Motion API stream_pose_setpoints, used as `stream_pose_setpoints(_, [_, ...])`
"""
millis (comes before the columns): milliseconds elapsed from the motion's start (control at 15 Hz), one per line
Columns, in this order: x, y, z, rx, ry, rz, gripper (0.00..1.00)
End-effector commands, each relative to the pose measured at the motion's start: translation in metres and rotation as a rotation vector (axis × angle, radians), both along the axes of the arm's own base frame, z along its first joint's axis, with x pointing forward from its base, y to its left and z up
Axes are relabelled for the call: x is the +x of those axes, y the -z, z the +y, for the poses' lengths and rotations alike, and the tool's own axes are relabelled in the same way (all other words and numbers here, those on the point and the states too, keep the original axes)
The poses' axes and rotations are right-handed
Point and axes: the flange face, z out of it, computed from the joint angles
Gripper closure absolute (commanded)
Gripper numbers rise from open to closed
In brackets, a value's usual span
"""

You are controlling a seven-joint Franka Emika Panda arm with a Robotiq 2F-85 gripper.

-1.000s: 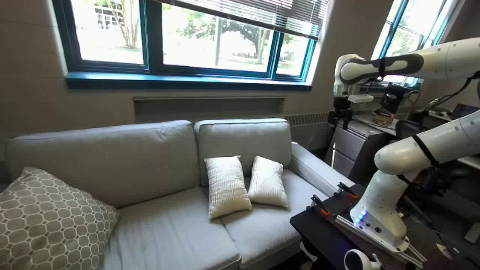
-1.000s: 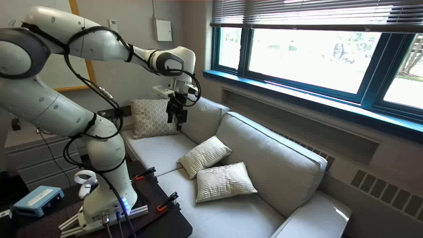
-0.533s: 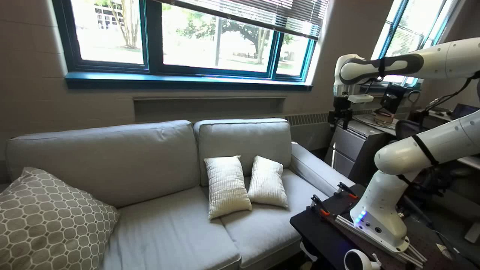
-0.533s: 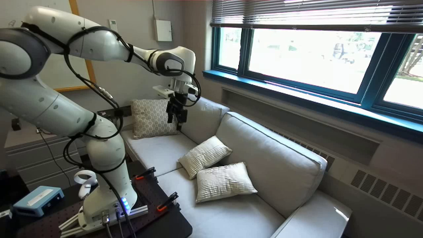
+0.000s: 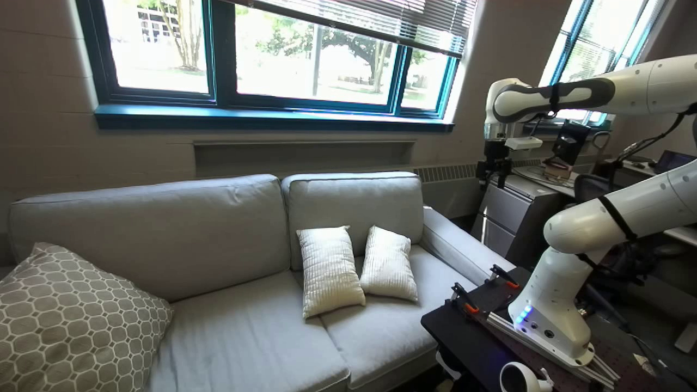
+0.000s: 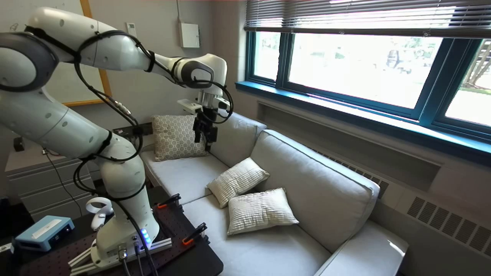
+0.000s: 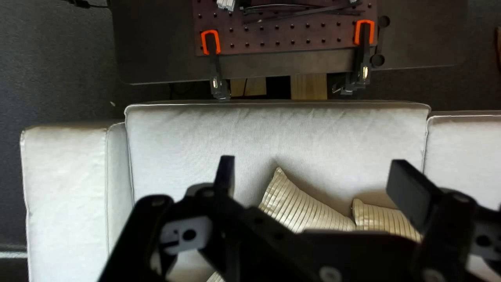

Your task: Arrange the pillows neatly to the right

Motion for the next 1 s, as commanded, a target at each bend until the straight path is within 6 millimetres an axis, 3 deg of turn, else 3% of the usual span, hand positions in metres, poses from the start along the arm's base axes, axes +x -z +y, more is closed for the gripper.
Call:
stream_pose_setpoints(0, [0.005,0.000,-0.003,-0.011,0.006,-0.011,0.00])
stream_pose_setpoints(333, [0.048,0.002,-0.010,0.022,0.057,-0.141,0.00])
stream_pose_setpoints(600, [0.110,0.012,-0.006,0.135,0.176,-0.240,0.00])
stream_pose_setpoints(933, [0.204,0.028,0.018,0.307,0.331,-0.311,0.00])
